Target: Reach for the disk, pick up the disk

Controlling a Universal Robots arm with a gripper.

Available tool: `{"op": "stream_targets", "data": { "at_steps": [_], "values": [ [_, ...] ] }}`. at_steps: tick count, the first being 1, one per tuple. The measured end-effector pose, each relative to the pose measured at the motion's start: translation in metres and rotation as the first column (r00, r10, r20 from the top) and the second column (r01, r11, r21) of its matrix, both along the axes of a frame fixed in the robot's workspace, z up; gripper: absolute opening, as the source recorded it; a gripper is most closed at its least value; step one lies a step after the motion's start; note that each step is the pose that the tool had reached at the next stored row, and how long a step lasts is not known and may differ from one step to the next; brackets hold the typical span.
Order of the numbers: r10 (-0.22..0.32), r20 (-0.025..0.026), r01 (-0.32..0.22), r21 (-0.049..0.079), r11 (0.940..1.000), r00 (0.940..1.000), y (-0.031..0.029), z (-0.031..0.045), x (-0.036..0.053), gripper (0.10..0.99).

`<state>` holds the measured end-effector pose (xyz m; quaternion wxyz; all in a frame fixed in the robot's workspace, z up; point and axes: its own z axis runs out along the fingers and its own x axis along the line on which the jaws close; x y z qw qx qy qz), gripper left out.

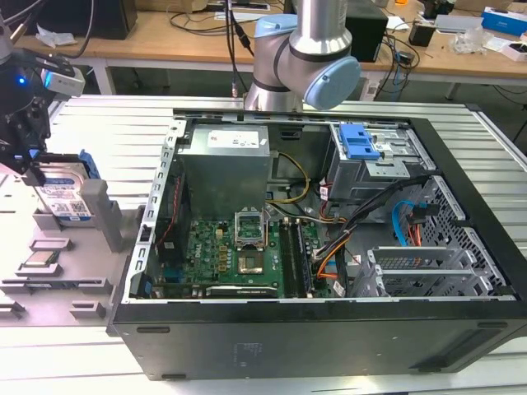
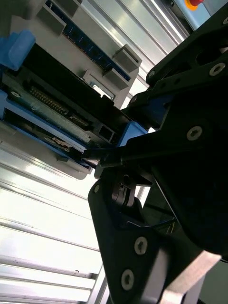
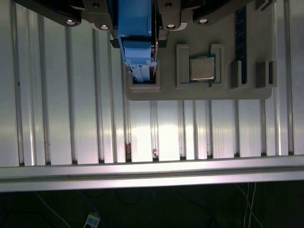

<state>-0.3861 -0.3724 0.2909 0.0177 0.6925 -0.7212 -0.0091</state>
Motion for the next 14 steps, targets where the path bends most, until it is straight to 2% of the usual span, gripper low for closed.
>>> {"op": "stream_targets", "data": {
  "at_steps": [10, 14],
  "values": [
    [0.000, 0.0001, 0.000, 0.000, 1.0000, 1.0000, 0.0000, 0.0003, 0.0005, 0.369],
    [0.000, 0.0001, 0.000, 0.000, 1.0000, 1.0000, 0.0000, 0.0052, 0.0005, 0.369]
  ]
}}
